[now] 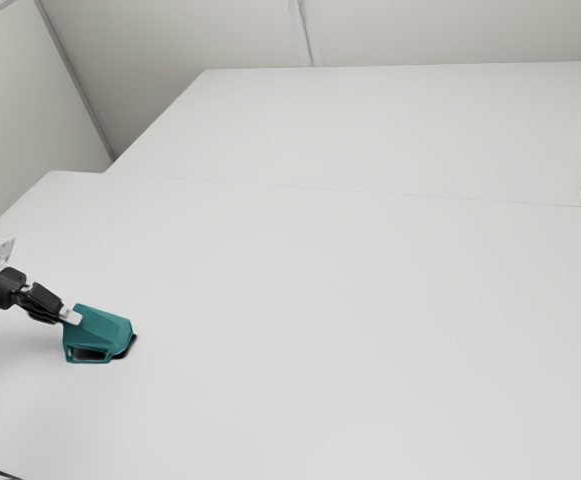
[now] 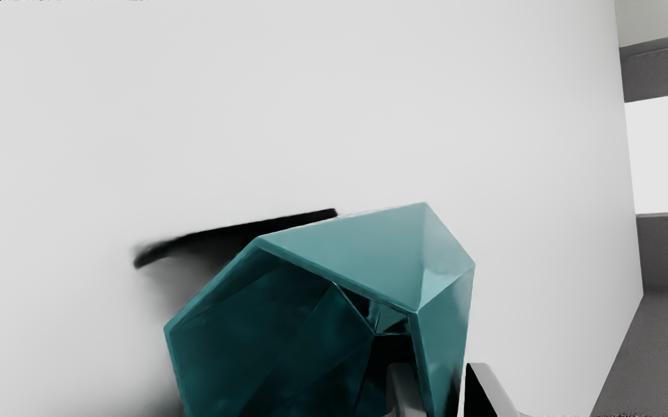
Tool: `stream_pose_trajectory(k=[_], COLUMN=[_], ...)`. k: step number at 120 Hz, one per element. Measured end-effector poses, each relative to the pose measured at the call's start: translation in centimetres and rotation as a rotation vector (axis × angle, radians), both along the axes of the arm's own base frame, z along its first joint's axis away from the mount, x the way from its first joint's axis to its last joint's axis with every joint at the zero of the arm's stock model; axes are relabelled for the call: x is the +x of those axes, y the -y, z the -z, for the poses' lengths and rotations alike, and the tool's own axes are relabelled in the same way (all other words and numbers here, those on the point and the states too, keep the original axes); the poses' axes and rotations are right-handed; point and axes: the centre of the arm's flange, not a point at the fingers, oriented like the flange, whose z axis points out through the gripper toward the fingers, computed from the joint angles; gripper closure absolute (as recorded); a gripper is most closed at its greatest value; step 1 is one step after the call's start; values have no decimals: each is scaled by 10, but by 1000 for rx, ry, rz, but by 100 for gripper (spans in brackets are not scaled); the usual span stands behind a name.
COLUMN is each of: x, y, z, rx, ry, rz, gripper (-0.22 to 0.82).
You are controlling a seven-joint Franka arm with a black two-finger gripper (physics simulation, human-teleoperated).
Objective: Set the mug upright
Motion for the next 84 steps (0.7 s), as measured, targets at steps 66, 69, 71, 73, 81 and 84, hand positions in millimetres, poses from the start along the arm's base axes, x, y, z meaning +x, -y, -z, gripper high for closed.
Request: stream_pose_trajectory(k=[66, 69, 71, 73, 81, 84], x=[28, 32, 35, 37, 46, 51], y=[47, 53, 57, 62, 78, 84], z=[-82, -90, -96, -101, -121, -126], rx=[27, 52, 71, 90, 176, 209], ry=[162, 168, 172, 175, 180, 177], rz=[145, 165, 179, 192, 243, 263], gripper=[78, 78, 78, 78, 79, 79])
